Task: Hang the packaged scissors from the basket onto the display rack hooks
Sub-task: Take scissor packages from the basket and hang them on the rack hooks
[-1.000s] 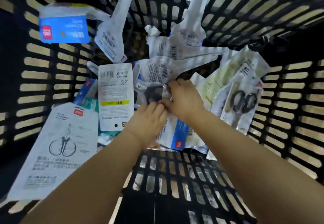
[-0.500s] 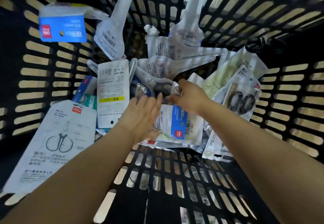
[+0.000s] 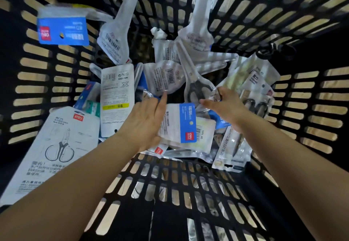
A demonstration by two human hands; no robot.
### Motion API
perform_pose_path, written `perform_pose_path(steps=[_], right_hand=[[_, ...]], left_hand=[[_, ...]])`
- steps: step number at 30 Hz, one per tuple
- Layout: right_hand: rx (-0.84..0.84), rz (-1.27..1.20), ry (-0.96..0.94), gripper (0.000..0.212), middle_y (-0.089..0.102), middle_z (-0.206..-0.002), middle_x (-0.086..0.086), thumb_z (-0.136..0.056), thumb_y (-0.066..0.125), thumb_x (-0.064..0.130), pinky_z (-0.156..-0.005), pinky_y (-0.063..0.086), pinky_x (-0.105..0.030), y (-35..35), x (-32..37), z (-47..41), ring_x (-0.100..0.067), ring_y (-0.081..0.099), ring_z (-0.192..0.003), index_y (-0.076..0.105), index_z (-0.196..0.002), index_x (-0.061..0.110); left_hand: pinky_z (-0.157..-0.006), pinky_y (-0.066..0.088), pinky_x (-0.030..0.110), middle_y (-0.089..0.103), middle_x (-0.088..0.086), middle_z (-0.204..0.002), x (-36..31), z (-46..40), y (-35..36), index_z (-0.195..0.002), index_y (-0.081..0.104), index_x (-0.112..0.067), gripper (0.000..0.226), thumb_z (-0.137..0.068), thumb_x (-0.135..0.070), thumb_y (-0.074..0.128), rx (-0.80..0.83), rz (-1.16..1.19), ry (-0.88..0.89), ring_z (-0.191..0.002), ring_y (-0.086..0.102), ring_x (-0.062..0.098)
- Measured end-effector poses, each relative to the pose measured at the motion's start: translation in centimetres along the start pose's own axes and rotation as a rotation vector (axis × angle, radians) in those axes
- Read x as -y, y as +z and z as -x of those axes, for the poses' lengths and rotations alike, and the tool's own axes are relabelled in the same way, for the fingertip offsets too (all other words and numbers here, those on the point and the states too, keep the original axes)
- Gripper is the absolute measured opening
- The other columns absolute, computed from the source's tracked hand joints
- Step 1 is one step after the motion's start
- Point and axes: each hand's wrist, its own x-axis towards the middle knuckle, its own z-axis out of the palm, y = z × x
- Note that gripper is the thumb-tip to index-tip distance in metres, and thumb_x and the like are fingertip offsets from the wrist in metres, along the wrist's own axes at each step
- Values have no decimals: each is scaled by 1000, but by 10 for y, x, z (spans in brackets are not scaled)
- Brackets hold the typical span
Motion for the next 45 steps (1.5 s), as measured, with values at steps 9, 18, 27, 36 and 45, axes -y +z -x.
perform_pose_path(steps=[9, 18, 27, 36, 45], right_hand=[[29, -8, 59, 47, 61, -116, -3, -81, 72, 34, -95, 48, -42, 1, 1, 3, -22, 59, -105, 54, -120, 13], [3, 104, -113, 41, 59, -103, -5, -89, 63, 22, -73, 47, -29, -7, 13, 42, -20, 60, -90, 37, -121, 19], [140, 232, -60, 42, 55, -85, 0, -90, 63, 18, -64, 42, -24, -33, 26, 35, -16, 53, -71, 48, -128, 27], [405, 1169, -159, 48, 49, -137, 1, -95, 44, 8, -72, 44, -22, -36, 75, 32, -14, 49, -93, 44, -138, 29], [-129, 1554, -809, 31, 65, -79, -10, -48, 81, 4, -78, 50, -35, 9, 71, -10, -28, 63, -76, 69, -76, 11]], left_hand=[[-119, 10, 40, -4, 22, -155, -13, 1, -12, -145, -18, 0, 88, -94, -29, 46, 118, 174, -174, -144, 3, 34], [-79, 44, 31, 57, 14, -125, -3, 14, -34, -138, 46, -15, 43, -96, -7, 45, -164, 853, -468, -101, 56, 27], [-80, 47, 24, 67, -8, -97, 32, 1, -73, -106, 61, -19, 20, -88, -26, 62, -262, 1591, -712, -90, 61, 5], [-75, 51, 28, 69, 3, -103, 24, -25, -39, -112, 62, -13, 26, -88, -24, 63, -62, 1775, -811, -90, 64, 15], [-97, 48, 38, 68, 3, -105, 18, -30, -17, -100, 63, -20, 10, -94, -25, 57, -25, 1718, -860, -95, 63, 18]])
